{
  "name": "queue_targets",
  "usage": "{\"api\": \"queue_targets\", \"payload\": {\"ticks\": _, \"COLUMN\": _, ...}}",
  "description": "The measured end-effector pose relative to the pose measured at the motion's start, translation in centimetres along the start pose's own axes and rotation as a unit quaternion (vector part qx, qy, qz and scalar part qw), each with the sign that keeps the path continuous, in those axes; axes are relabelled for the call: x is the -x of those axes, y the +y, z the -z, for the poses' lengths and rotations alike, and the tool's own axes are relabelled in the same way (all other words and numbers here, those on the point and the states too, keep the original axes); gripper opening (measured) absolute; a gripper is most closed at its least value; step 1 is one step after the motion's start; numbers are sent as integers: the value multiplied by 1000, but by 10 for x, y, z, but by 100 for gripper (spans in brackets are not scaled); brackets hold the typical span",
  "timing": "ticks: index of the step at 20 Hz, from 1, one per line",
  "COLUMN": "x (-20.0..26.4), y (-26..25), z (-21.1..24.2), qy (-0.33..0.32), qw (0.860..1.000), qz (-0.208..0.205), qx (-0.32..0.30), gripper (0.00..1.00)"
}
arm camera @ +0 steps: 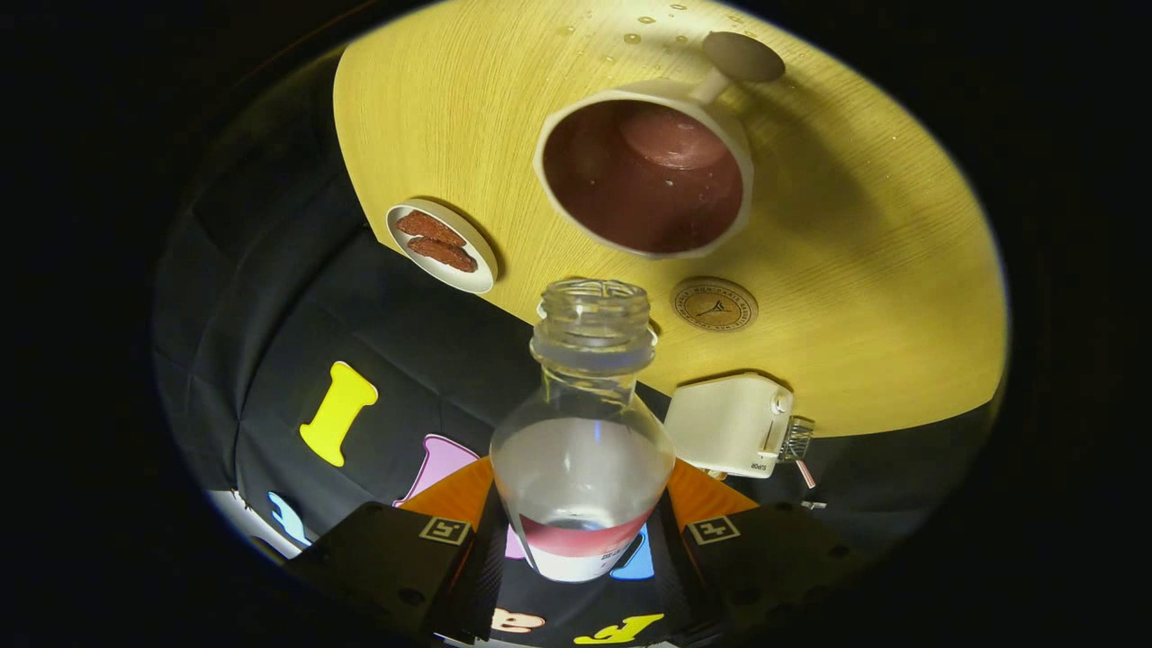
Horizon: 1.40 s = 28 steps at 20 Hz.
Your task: Take the bottle from table, then pour the juice into the cup, finally place the bottle on the coaster
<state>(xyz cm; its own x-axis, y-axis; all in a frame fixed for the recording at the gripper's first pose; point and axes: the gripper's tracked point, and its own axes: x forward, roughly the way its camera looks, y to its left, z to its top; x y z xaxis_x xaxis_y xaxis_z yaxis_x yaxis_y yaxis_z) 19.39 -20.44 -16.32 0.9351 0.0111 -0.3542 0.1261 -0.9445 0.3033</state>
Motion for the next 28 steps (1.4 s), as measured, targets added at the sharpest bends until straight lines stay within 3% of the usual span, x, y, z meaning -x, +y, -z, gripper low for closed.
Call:
{"api": "queue_targets", "payload": {"ticks": 5, "x": -3, "y": -9, "z": -5, "qy": -21, "qw": 999, "qz": -5, "qx": 48, "gripper": 72}}
{"api": "queue_targets", "payload": {"ticks": 9, "x": -7, "y": -21, "z": -8, "qy": -44, "qw": 989, "qz": -29, "qx": 137, "gripper": 72}}
{"api": "queue_targets", "payload": {"ticks": 12, "x": -5, "y": -33, "z": -8, "qy": -57, "qw": 972, "qz": -52, "qx": 222, "gripper": 71}}
{"api": "queue_targets", "payload": {"ticks": 15, "x": 3, "y": -49, "z": -7, "qy": -73, "qw": 939, "qz": -57, "qx": 330, "gripper": 72}}
{"api": "queue_targets", "payload": {"ticks": 18, "x": 25, "y": -54, "z": 9, "qy": -68, "qw": 892, "qz": -77, "qx": 440, "gripper": 72}}
{"api": "queue_targets", "payload": {"ticks": 23, "x": 59, "y": -88, "z": 29, "qy": -50, "qw": 788, "qz": -54, "qx": 612, "gripper": 72}}
{"api": "queue_targets", "payload": {"ticks": 25, "x": 68, "y": -104, "z": 25, "qy": -48, "qw": 736, "qz": -32, "qx": 674, "gripper": 72}}
{"api": "queue_targets", "payload": {"ticks": 28, "x": 71, "y": -117, "z": 13, "qy": -53, "qw": 646, "qz": -28, "qx": 761, "gripper": 72}}
